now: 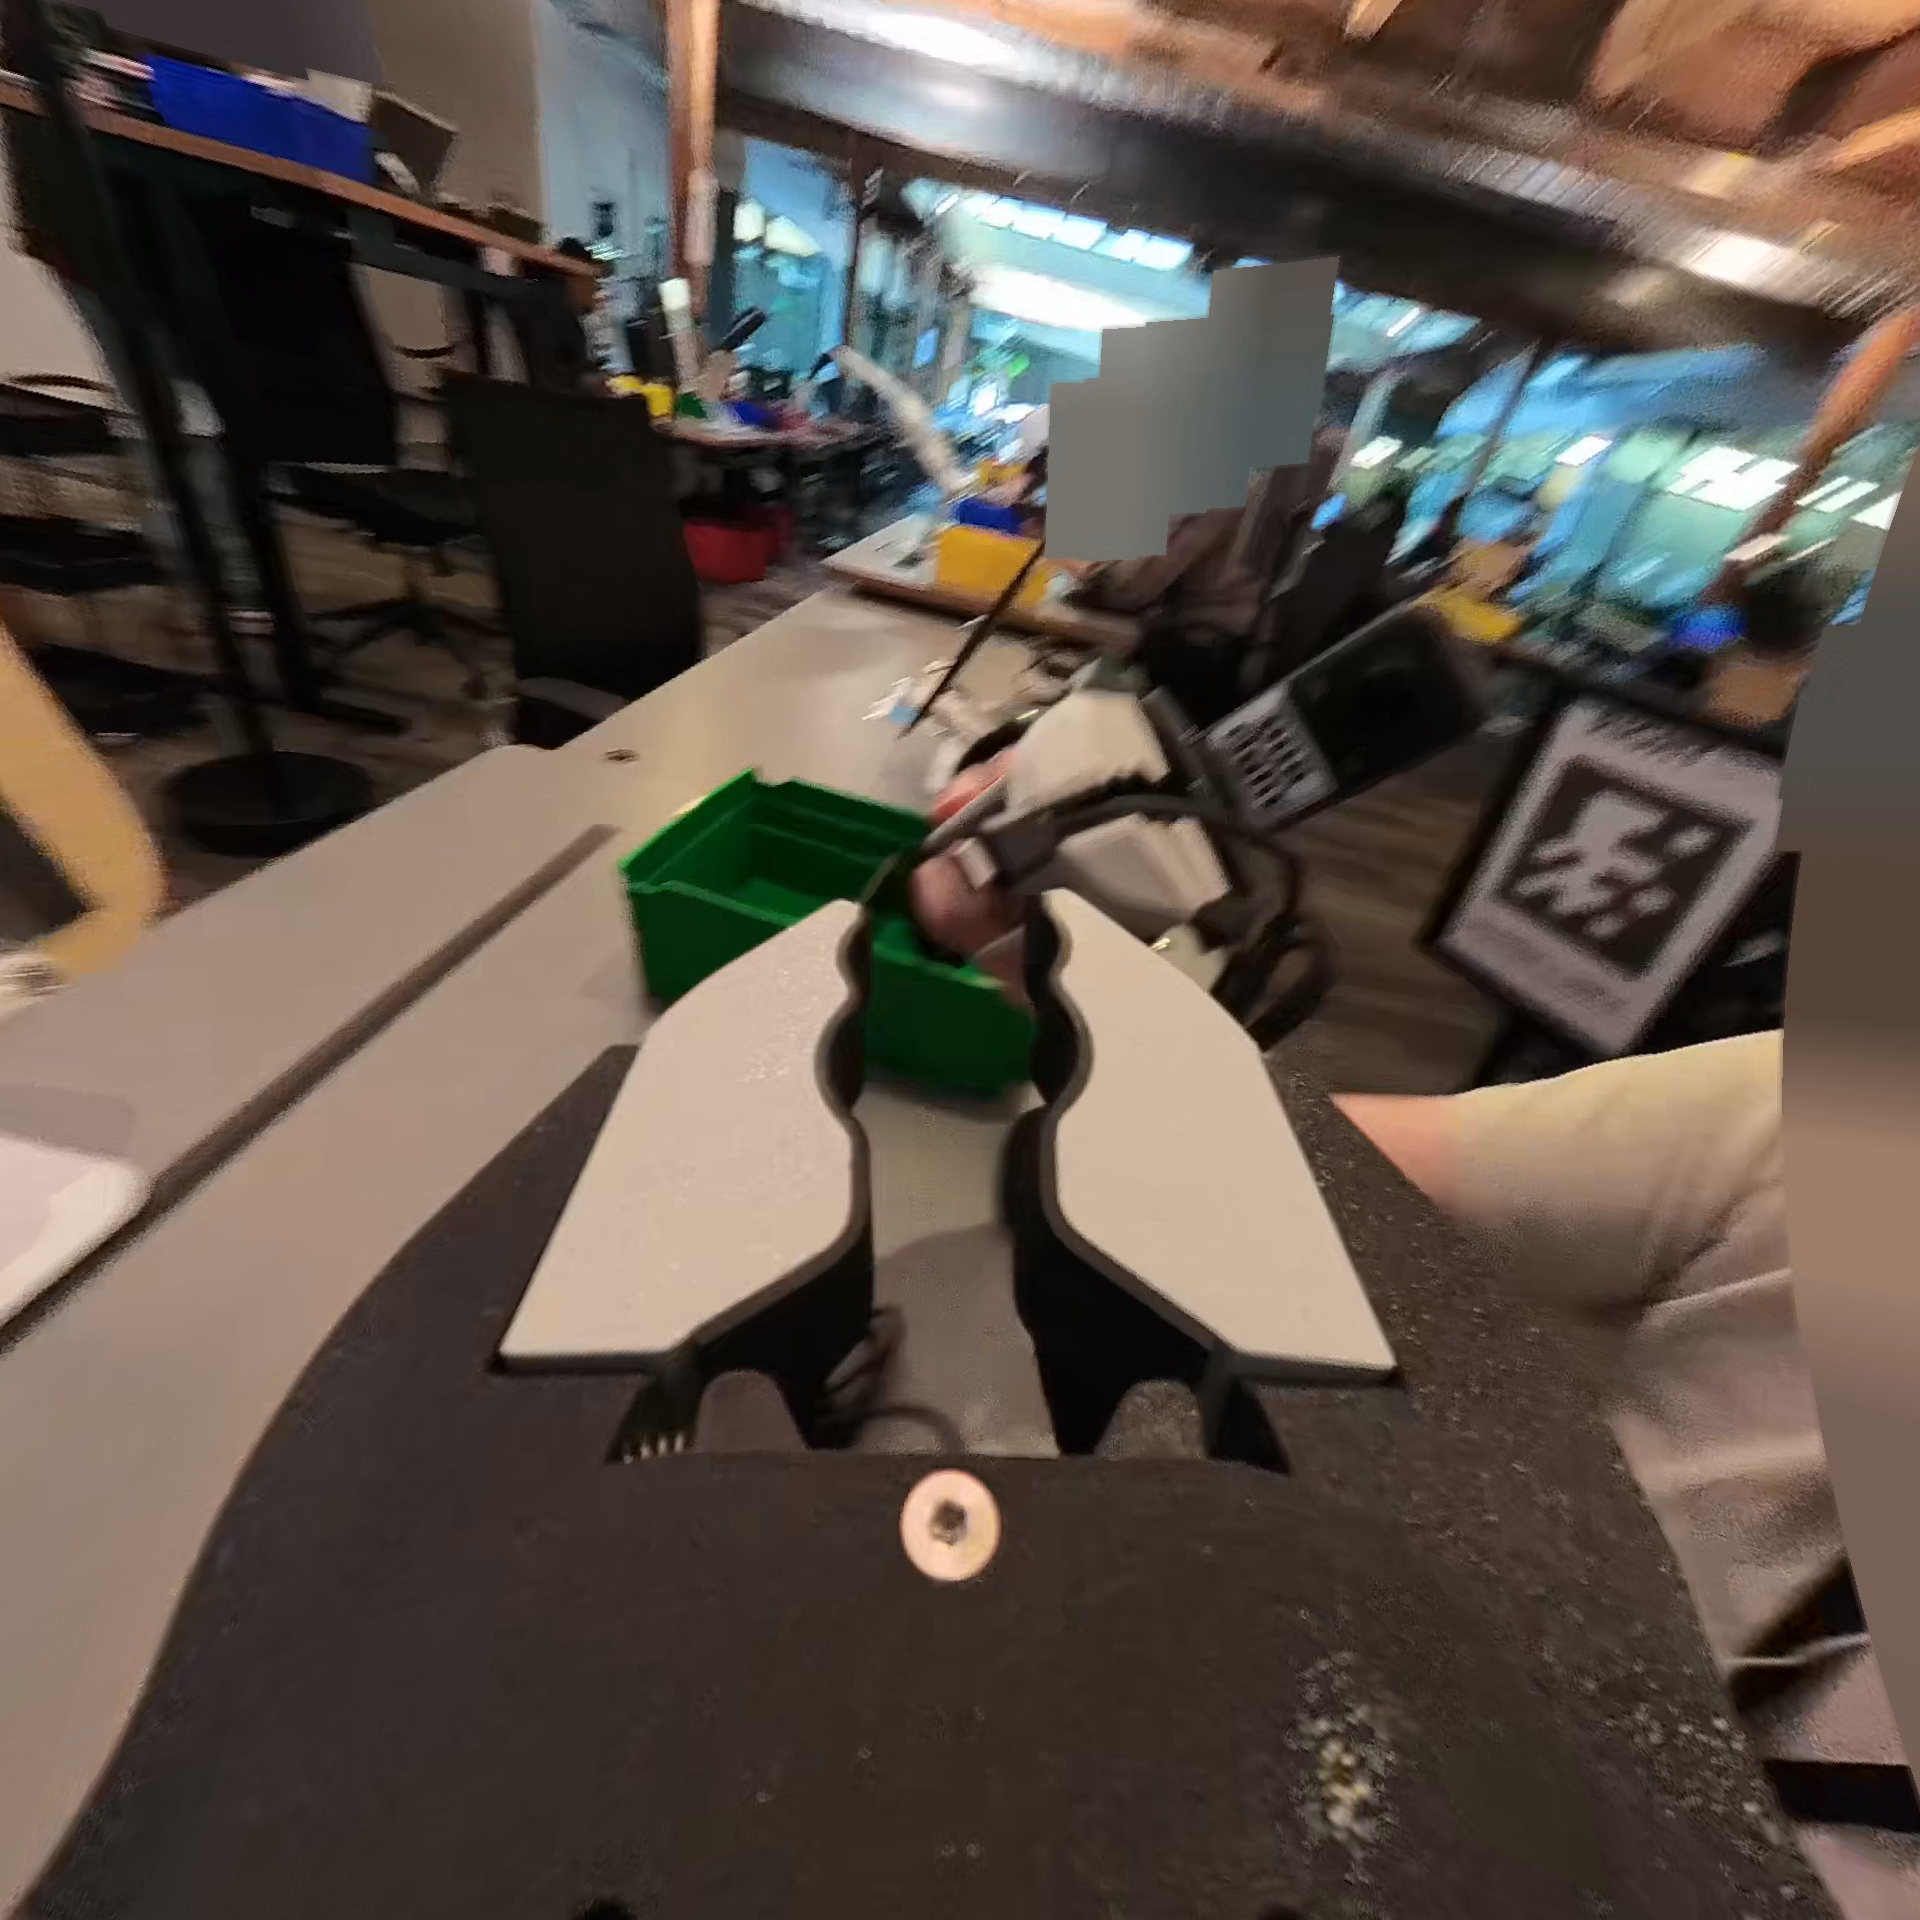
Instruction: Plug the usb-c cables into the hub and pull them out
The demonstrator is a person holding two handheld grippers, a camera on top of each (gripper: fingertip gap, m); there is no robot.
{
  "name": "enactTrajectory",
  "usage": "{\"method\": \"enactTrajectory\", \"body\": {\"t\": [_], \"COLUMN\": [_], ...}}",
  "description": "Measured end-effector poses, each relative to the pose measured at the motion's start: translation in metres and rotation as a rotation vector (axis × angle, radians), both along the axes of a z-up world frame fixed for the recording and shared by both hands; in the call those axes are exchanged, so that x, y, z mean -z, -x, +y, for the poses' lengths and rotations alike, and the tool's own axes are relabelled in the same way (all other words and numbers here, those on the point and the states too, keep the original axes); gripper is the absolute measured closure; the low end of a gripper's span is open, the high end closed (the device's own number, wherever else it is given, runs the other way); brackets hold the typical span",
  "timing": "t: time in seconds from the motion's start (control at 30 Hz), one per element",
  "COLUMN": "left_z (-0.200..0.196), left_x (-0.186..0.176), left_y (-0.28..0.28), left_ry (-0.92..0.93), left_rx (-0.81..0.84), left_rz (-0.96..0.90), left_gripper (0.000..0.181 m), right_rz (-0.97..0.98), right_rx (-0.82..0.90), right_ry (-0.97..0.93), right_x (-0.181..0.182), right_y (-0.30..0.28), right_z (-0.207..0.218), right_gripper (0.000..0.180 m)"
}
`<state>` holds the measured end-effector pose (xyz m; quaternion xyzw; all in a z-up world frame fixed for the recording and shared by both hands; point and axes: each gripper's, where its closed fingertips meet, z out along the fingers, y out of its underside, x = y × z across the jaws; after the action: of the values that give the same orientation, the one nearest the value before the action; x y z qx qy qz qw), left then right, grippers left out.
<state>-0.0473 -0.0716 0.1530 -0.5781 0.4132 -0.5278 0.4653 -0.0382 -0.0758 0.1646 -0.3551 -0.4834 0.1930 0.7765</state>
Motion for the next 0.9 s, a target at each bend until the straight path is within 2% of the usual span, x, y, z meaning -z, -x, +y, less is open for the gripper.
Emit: {"method": "enactTrajectory", "body": {"t": [0.1,0.17,0.27,0.33,0.4,0.47,0.57,0.73,0.8,0.9], "left_z": [0.021,0.03,0.055,0.075,0.084,0.098,0.113,0.129,0.137,0.139], "left_x": [0.025,0.064,0.137,0.173,0.203,0.225,0.253,0.285,0.296,0.307], "left_y": [0.017,0.027,0.041,0.042,0.033,0.036,0.059,0.07,0.076,0.081], "left_ry": [-0.205,-0.293,-0.299,-0.274,-0.201,-0.148,-0.177,-0.181,-0.128,-0.051], "left_rx": [-0.168,-0.214,-0.245,-0.268,-0.208,-0.213,-0.217,-0.01,0.035,0.104], "left_rz": [0.216,0.434,0.864,1.008,1.047,1.092,1.248,1.362,1.391,1.405], "left_gripper": [0.147,0.138,0.141,0.145,0.144,0.144,0.14,0.131,0.127,0.13], "right_rz": [-0.013,-0.02,-0.049,-0.054,-0.057,-0.057,-0.06,-0.039,-0.041,-0.048], "right_rx": [0.005,0.006,0.0,0.018,0.015,-0.007,-0.02,-0.047,-0.037,-0.031], "right_ry": [0.005,-0.008,-0.032,-0.043,-0.05,-0.066,-0.087,-0.085,-0.087,-0.091], "right_x": [-0.009,-0.017,-0.023,-0.026,-0.029,-0.031,-0.034,-0.037,-0.037,-0.036], "right_y": [-0.019,-0.033,-0.049,-0.059,-0.069,-0.077,-0.09,-0.101,-0.102,-0.104], "right_z": [-0.003,-0.008,-0.018,-0.02,-0.024,-0.031,-0.039,-0.042,-0.04,-0.04], "right_gripper": [0.175,0.175,0.175,0.175,0.175,0.175,0.175,0.175,0.175,0.175]}}
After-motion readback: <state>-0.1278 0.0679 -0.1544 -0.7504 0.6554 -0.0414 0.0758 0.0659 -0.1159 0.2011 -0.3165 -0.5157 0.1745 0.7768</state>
